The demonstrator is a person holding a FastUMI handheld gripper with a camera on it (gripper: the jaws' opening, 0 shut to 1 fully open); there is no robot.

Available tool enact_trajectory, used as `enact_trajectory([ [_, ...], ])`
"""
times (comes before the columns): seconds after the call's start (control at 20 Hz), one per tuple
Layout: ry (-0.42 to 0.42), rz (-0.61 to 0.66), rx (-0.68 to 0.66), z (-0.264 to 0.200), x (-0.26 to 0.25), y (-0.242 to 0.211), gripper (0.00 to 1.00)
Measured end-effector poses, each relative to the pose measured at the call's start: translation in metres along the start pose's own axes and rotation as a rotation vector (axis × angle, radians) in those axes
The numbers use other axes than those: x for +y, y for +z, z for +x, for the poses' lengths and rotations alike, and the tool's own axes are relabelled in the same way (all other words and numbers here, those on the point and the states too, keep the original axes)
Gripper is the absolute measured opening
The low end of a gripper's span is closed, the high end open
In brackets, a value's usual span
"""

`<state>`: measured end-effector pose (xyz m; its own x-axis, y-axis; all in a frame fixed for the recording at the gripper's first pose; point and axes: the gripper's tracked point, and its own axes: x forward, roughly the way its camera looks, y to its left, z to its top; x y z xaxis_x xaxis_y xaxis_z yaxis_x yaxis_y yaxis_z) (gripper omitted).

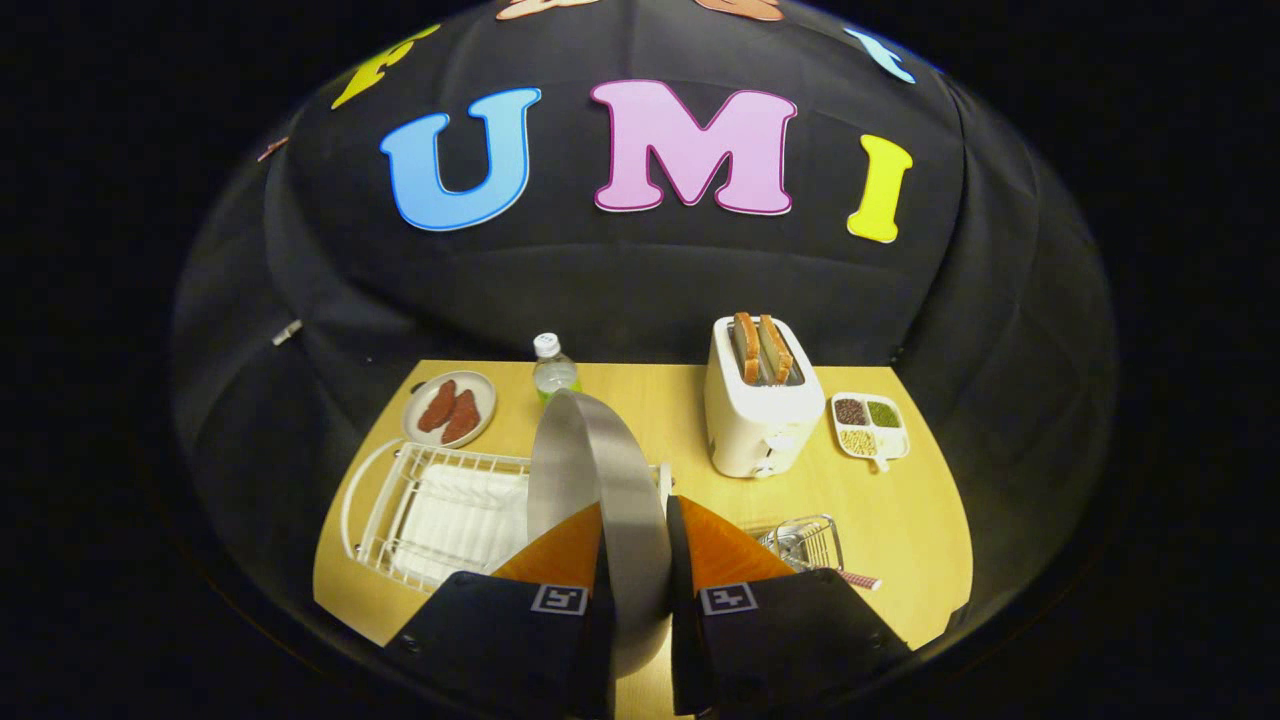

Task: Take the plate from the dish rack, then take the spoon from the basket and place it into the plate.

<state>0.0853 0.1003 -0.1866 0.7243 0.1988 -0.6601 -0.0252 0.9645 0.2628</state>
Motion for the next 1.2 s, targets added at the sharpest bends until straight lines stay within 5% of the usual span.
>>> enact_trajectory([
  [0.55, 0.237, 0.222, 0.247, -0.084, -0.047, -0.183, 0.26],
  [0.9, 0.195, 0.278, 0.34, -0.044, -0.091, -0.263, 0.27],
  [1.2, 0.214, 0.331, 0.321, -0.008, -0.091, -0.279, 0.27],
])
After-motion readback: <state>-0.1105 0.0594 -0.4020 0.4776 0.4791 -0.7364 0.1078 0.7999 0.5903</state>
